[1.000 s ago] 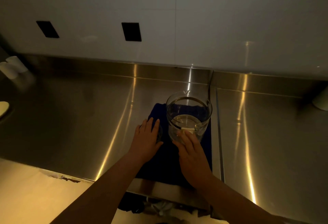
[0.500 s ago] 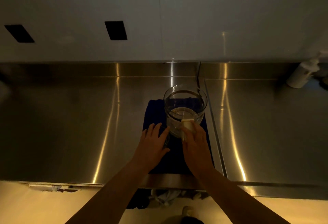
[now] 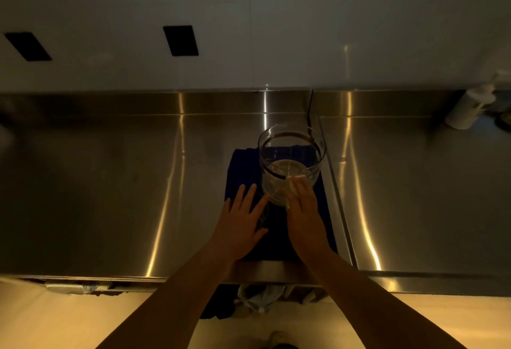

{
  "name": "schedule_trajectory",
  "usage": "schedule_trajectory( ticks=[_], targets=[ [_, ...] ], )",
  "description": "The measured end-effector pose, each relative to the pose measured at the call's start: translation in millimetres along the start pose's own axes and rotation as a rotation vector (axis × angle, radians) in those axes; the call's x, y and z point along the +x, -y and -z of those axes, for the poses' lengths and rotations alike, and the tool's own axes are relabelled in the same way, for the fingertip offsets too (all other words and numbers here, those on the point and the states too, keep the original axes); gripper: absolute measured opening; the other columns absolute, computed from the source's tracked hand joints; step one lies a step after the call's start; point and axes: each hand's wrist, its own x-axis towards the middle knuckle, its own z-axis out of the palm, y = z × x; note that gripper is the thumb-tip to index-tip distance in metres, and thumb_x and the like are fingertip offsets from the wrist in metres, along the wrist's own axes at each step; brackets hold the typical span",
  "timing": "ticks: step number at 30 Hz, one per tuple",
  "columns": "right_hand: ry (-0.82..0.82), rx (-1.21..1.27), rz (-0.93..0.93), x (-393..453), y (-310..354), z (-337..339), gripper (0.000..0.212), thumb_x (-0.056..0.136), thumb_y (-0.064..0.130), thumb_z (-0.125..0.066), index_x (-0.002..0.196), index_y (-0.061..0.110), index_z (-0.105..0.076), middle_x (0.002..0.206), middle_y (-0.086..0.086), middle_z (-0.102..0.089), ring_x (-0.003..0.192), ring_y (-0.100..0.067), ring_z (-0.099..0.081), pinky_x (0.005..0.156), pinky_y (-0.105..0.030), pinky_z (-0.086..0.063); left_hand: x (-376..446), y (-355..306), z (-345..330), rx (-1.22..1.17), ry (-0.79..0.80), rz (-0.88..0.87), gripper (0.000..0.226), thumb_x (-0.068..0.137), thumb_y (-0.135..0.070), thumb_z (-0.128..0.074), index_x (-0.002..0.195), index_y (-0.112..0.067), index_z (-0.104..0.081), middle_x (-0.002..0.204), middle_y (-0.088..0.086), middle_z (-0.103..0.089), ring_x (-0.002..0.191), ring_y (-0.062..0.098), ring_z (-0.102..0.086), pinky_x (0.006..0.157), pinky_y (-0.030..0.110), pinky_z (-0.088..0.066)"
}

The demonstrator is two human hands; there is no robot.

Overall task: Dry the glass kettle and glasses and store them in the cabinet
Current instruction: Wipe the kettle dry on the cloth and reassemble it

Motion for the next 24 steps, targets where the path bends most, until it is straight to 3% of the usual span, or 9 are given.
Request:
schedule_trajectory(
  ticks=[2, 5, 11, 13, 16, 19, 21, 24],
  targets=[
    [-0.011, -0.02, 0.035, 1, -3, -2, 0.064, 0.076, -0.009, -0.07, 0.135, -0.001, -0.047, 0.144, -0.021, -0.038, 0.139, -0.031, -0.023, 0.108, -0.038, -0.026, 0, -1, 1, 0.003, 0.013, 0.008, 0.077, 0.096, -0.049, -0.041, 0.149, -0.034, 0.012, 0.158, 0.005, 0.018, 0.144, 0.027, 0.018, 0.116, 0.048, -0.006],
    [-0.008, -0.03, 0.156, 6, -13, -3, 0.06, 0.072, -0.013, -0.071, 0.128, -0.003, -0.052, 0.138, -0.022, -0.046, 0.136, -0.03, -0.027, 0.107, -0.042, -0.03, 0, -5, 5, -0.006, 0.03, 0.03, 0.076, 0.096, -0.046, -0.044, 0.151, -0.032, 0.007, 0.159, 0.006, 0.01, 0.145, 0.029, 0.011, 0.115, 0.049, -0.013],
    [0.035, 0.065, 0.254, 12, -25, -5, 0.043, 0.089, 0.002, -0.041, 0.131, 0.007, -0.045, 0.14, -0.01, -0.043, 0.14, -0.02, -0.023, 0.114, -0.034, -0.026, 0, -13, 5, -0.049, 0.016, 0.123, 0.076, 0.096, -0.043, -0.046, 0.151, -0.032, 0.005, 0.159, 0.005, 0.006, 0.146, 0.029, 0.007, 0.115, 0.048, -0.015],
    [0.035, 0.057, 0.279, 15, -28, -6, 0.04, 0.09, 0.006, -0.042, 0.13, 0.007, -0.046, 0.138, -0.01, -0.043, 0.139, -0.02, -0.025, 0.116, -0.031, -0.022, 0, -15, 4, -0.061, 0.015, 0.147, 0.077, 0.096, -0.043, -0.047, 0.151, -0.033, 0.006, 0.159, 0.005, 0.007, 0.146, 0.029, 0.008, 0.116, 0.048, -0.014],
    [-0.023, 0.04, 0.289, 19, -29, -6, 0.036, 0.09, 0.007, -0.046, 0.126, 0.006, -0.051, 0.132, -0.013, -0.05, 0.133, -0.024, -0.035, 0.112, -0.035, -0.028, 0, -16, 3, -0.054, 0.006, 0.16, 0.077, 0.096, -0.043, -0.046, 0.15, -0.034, 0.007, 0.159, 0.005, 0.008, 0.146, 0.029, 0.008, 0.115, 0.048, -0.013],
    [-0.065, 0.019, 0.256, 16, -26, -2, 0.043, 0.087, 0.006, -0.051, 0.13, 0.007, -0.045, 0.136, -0.012, -0.042, 0.131, -0.026, -0.035, 0.106, -0.039, -0.038, -2, -16, 2, -0.042, -0.002, 0.167, 0.077, 0.096, -0.045, -0.046, 0.15, -0.034, 0.007, 0.159, 0.005, 0.008, 0.146, 0.029, 0.008, 0.115, 0.047, -0.013],
    [-0.075, -0.039, 0.166, 14, -23, 2, 0.061, 0.076, 0.005, -0.068, 0.132, 0.008, -0.043, 0.138, -0.012, -0.039, 0.13, -0.028, -0.036, 0.1, -0.043, -0.044, -1, -17, 1, -0.037, -0.01, 0.174, 0.077, 0.096, -0.045, -0.045, 0.15, -0.033, 0.007, 0.159, 0.004, 0.008, 0.146, 0.028, 0.008, 0.115, 0.046, -0.014],
    [-0.068, -0.135, 0.113, 23, -18, 10, 0.082, 0.064, 0.009, -0.078, 0.134, 0.01, -0.036, 0.142, -0.014, -0.032, 0.133, -0.03, -0.03, 0.103, -0.047, -0.036, -1, -17, 1, -0.032, -0.01, 0.177, 0.076, 0.096, -0.045, -0.044, 0.15, -0.034, 0.008, 0.159, 0.004, 0.009, 0.146, 0.028, 0.009, 0.115, 0.046, -0.013]
  ],
)
